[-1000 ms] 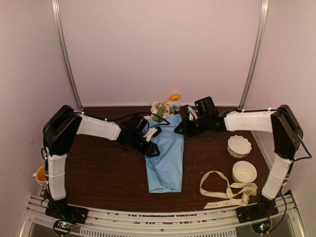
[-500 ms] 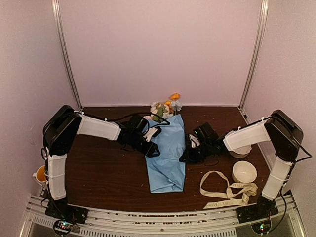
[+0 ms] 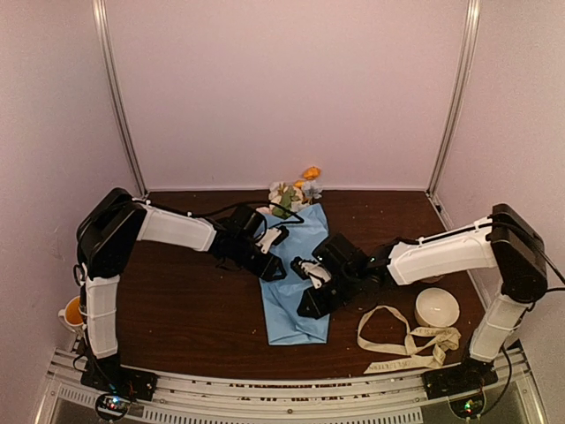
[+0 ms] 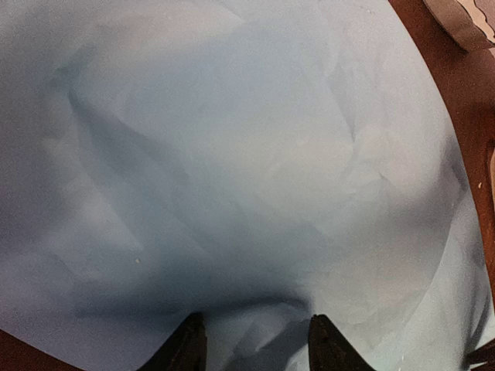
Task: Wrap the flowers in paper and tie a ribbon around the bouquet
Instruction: Press the fold line on the folded wrapping paper, then pick up the ribbon from the center of the board, then place the folded bouquet on the ribbon.
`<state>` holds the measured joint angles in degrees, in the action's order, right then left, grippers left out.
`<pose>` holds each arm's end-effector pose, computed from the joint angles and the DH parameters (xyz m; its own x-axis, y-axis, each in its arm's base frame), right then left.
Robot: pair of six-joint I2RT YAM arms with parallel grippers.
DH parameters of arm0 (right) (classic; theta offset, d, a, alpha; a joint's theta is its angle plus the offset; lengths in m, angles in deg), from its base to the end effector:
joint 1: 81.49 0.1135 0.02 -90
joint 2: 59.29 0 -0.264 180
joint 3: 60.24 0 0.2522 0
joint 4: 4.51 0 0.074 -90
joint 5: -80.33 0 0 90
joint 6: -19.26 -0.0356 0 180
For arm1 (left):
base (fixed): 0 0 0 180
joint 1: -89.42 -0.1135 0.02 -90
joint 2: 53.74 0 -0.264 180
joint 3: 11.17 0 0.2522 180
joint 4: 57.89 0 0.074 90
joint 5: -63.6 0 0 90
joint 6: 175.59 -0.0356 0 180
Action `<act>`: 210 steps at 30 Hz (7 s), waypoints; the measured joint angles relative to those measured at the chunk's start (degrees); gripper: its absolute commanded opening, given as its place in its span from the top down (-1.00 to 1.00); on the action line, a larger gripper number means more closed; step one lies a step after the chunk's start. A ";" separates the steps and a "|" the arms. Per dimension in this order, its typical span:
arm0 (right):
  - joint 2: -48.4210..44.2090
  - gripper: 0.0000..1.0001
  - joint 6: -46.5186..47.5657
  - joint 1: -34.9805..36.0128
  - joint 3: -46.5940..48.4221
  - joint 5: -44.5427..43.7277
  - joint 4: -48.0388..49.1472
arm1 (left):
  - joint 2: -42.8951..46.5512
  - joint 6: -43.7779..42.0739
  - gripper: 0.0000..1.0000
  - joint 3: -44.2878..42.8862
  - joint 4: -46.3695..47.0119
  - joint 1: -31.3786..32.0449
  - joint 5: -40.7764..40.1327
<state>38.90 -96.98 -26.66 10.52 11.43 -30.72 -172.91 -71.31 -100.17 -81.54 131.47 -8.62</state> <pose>0.1883 0.2894 0.1723 -0.8076 -0.4300 -0.4036 -0.5892 0.6166 0.5222 0.3123 -0.2963 0.1302 -0.7712 0.3793 -0.5113 0.6000 0.7016 -0.3845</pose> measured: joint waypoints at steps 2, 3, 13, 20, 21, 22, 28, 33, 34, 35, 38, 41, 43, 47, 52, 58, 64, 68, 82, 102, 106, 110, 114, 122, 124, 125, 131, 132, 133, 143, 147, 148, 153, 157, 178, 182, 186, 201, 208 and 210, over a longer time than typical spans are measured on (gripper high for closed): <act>2.67 0.80 0.37 0.96 0.02 0.13 -0.44 | 0.00 0.02 0.01 0.02 0.00 0.00 -0.02; 3.87 0.80 0.48 1.46 0.00 0.13 -0.92 | 0.00 0.02 0.01 0.02 0.00 0.00 -0.02; 4.15 0.81 3.96 8.48 -0.15 0.00 -4.24 | -0.02 -0.02 0.01 0.00 -0.02 -0.02 -0.04; 0.31 0.80 7.32 10.71 1.77 -0.04 -15.30 | -0.02 -0.04 0.01 0.00 -0.02 -0.04 0.00; 0.26 0.80 7.65 10.60 2.91 -0.37 -16.00 | -0.02 -0.04 0.01 0.00 -0.02 -0.04 0.00; 0.26 0.80 7.85 10.49 4.20 -0.68 -16.26 | -0.04 -0.04 0.01 0.00 0.00 -0.04 0.00; 2.54 0.81 7.87 10.40 9.90 -4.76 -15.87 | -0.04 -0.04 0.01 0.00 0.00 -0.07 0.04; 9.03 0.83 8.09 10.75 11.54 -6.10 -16.13 | -0.07 -0.04 0.01 0.00 0.00 -0.07 0.07; 9.51 0.81 8.31 10.93 11.26 -6.16 -16.31 | -0.07 -0.04 0.01 0.00 0.00 -0.07 0.07; 9.60 0.80 8.52 11.13 11.08 -6.29 -16.52 | -0.09 -0.04 0.01 0.00 0.02 -0.07 0.09; 8.22 0.73 9.18 12.09 10.86 -7.91 -17.84 | -0.11 -0.04 0.01 0.00 0.02 -0.09 0.15; 3.72 0.57 8.31 12.57 8.94 -10.45 -20.20 | -0.15 -0.04 0.01 0.00 0.04 -0.11 0.26; -0.07 0.39 5.99 12.63 8.31 -13.77 -23.67 | -0.15 -0.04 0.01 0.00 0.04 -0.13 0.28; -4.42 -0.28 -0.52 11.56 7.78 -19.45 -31.17 | -0.15 -0.02 0.01 0.00 0.13 -0.13 0.39; -6.97 -0.68 -7.43 10.86 0.33 -22.38 -37.29 | -0.22 0.00 0.01 0.00 0.24 -0.39 1.18; -4.74 -0.14 -8.00 9.27 -2.82 -21.18 -38.99 | -0.26 0.00 0.01 0.02 0.28 -0.48 1.55; -1.75 1.00 -5.07 8.74 -1.07 -16.90 -37.24 | -0.31 -0.02 0.01 0.26 1.09 -0.48 1.49; -2.03 1.00 -2.75 7.17 2.84 -14.14 -38.82 | -0.31 -0.02 0.01 0.35 1.29 -0.48 1.51; -41.13 1.00 8.41 -14.51 40.79 -9.97 -26.01 | -0.31 -0.02 0.01 0.35 1.29 -0.48 1.51; -40.00 0.36 3.43 -20.65 16.63 -18.73 -30.62 | -0.33 -0.07 0.01 0.35 1.25 -0.48 1.51; -38.86 -0.49 0.35 -28.37 8.11 -21.27 -36.04 | -0.33 -0.09 0.01 0.35 1.25 -0.48 1.46; -32.06 -0.36 0.11 -30.84 6.38 -21.81 -41.97 | -0.33 -0.15 0.01 0.35 1.22 -0.48 1.44; -26.45 -0.36 0.72 -26.64 6.51 -21.62 -43.17 | -0.33 -0.44 0.01 0.35 1.20 -0.48 1.44; -13.05 -0.35 5.53 -12.70 6.97 -10.88 -36.39 | -0.35 -0.44 0.01 0.35 1.22 -0.48 1.44; -8.41 -0.35 6.86 -10.64 7.39 -9.25 -35.01 | -0.35 -0.44 0.01 0.35 1.22 -0.48 1.44; -6.27 -0.35 7.58 -9.79 7.52 -8.31 -34.42 | -0.35 -0.44 0.01 0.35 1.25 -0.48 1.44; 1.73 -0.25 11.34 -8.70 7.58 -4.20 -32.96 | -0.35 -0.44 0.00 0.35 1.25 -0.48 1.44; 2.73 -0.19 11.63 -8.72 7.56 -2.91 -32.48 | -0.37 -0.44 0.00 0.35 1.25 -0.48 1.46; 3.54 -0.06 11.98 -8.70 7.54 -1.68 -32.06 | -0.37 -0.44 0.00 0.35 1.27 -0.48 1.46; 3.54 1.00 10.40 -8.48 4.81 0.42 -29.20 | -0.87 -0.46 0.00 0.33 2.75 -0.48 1.53; -1.33 1.00 9.84 -8.39 4.79 1.05 -29.64 | -1.03 -0.48 0.00 0.28 3.08 -0.48 1.55; -2.73 1.00 9.92 -8.20 4.79 1.44 -29.70 | -1.07 -0.48 0.00 0.22 3.15 -0.48 1.57; -8.46 1.00 12.92 -3.06 4.83 8.15 -29.46 | -1.18 -0.48 0.00 0.22 3.45 -0.48 1.62; -6.29 0.68 14.80 5.33 7.41 13.33 -29.18 | -1.20 -0.48 0.00 0.22 3.48 -0.48 1.62; -5.29 -0.31 -8.24 -5.75 -2.97 -1.14 -10.49 | -1.29 -0.52 0.00 0.31 3.93 -0.48 1.62; -3.26 -0.32 -11.80 -6.60 -3.10 1.38 -6.58 | -1.29 -0.52 0.00 0.39 4.11 -0.48 1.66; -0.33 -0.41 -14.19 -6.99 -2.89 1.68 -4.92 | -1.29 -0.52 0.00 0.39 4.09 -0.48 1.66; 5.66 0.87 -20.65 -8.00 -2.64 9.49 7.61 | -1.40 -0.72 0.00 0.46 4.39 -0.48 1.75; 5.66 1.00 -22.36 -8.33 -3.82 10.97 10.58 | -1.36 -0.94 -0.04 0.44 4.37 -0.61 1.77; 5.66 1.00 -22.51 -8.39 -4.07 11.02 10.97 | -1.03 -1.68 -0.19 0.46 4.33 -0.59 1.64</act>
<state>44.56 -119.49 -35.06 6.45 22.45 -19.74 -173.94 -72.99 -99.71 -77.21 130.88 -6.98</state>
